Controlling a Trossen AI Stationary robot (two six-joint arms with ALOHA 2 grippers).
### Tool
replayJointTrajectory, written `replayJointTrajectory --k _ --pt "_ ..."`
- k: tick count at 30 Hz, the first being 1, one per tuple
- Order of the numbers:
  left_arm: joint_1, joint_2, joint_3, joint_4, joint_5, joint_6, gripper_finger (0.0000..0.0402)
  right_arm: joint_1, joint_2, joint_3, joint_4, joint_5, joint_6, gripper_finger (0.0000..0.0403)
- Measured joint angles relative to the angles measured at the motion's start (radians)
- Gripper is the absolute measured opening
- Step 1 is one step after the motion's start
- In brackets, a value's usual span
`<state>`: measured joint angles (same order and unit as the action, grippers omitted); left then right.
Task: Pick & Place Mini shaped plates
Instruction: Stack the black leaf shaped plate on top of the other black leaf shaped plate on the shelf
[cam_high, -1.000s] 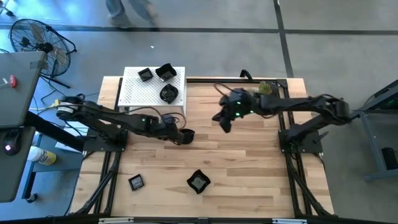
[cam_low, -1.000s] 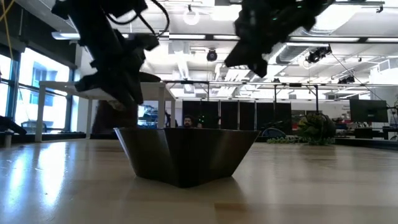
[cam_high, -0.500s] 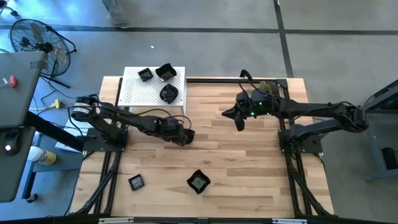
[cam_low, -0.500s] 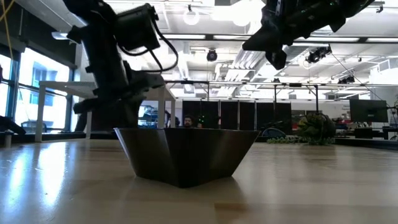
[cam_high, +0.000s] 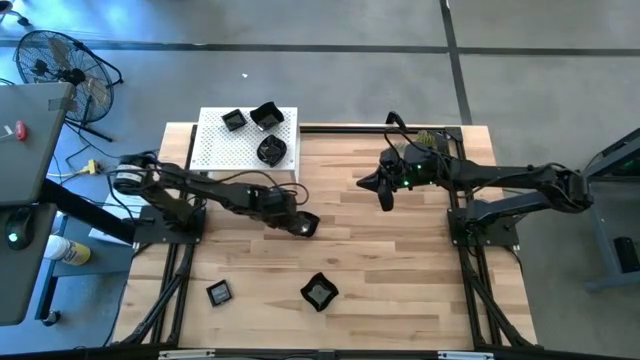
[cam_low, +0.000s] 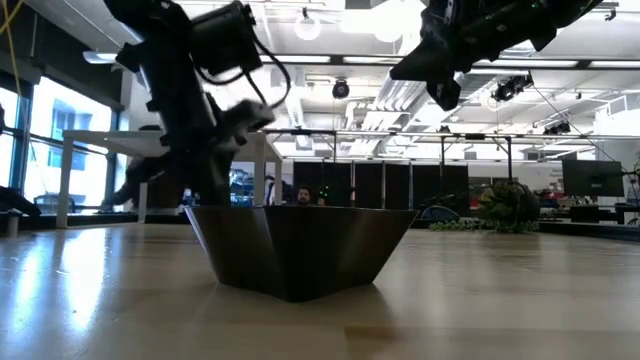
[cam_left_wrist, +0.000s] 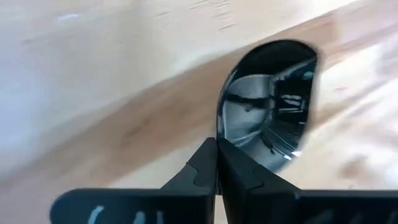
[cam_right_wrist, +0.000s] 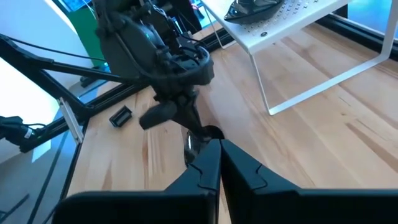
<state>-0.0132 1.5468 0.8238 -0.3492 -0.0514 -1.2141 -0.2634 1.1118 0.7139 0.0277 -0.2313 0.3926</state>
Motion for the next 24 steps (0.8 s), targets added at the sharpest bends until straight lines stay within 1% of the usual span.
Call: replayJointTrajectory --k 2,5,8,12,16,19,24 --pt "0.0 -0.029 0.0 0.015 0.018 -0.037 0.0002 0.0 0.0 0.0 0.0 -0.003 -0.001 0.0006" --pt "0.0 -0.098 0.018 0.026 0.016 -0.082 0.0002 0.0 0.0 0.0 0.0 -0.006 -0.001 0.0006" --pt "0.0 -0.192 0.062 0.033 -0.029 -0.123 0.0001 0.0 0.0 0.0 0.0 -0.007 -0.012 0.0006" --pt "0.0 -0.321 0.112 0.024 -0.178 -0.228 0.0001 0.0 0.0 0.0 0.0 -0.008 -0.027 0.0007" --pt "0.0 -0.416 0.13 -0.052 -0.403 -0.466 0.0001 0.0 0.0 0.0 0.0 -0.008 -0.035 0.0007" --pt "0.0 -0.45 0.13 -0.099 -0.538 -0.631 0.0 0.0 0.0 0.0 0.0 -0.008 -0.035 0.0007" --pt "0.0 -0.462 0.13 -0.19 -0.666 -0.841 0.0 0.0 0.0 0.0 0.0 -0.015 -0.035 0.0007"
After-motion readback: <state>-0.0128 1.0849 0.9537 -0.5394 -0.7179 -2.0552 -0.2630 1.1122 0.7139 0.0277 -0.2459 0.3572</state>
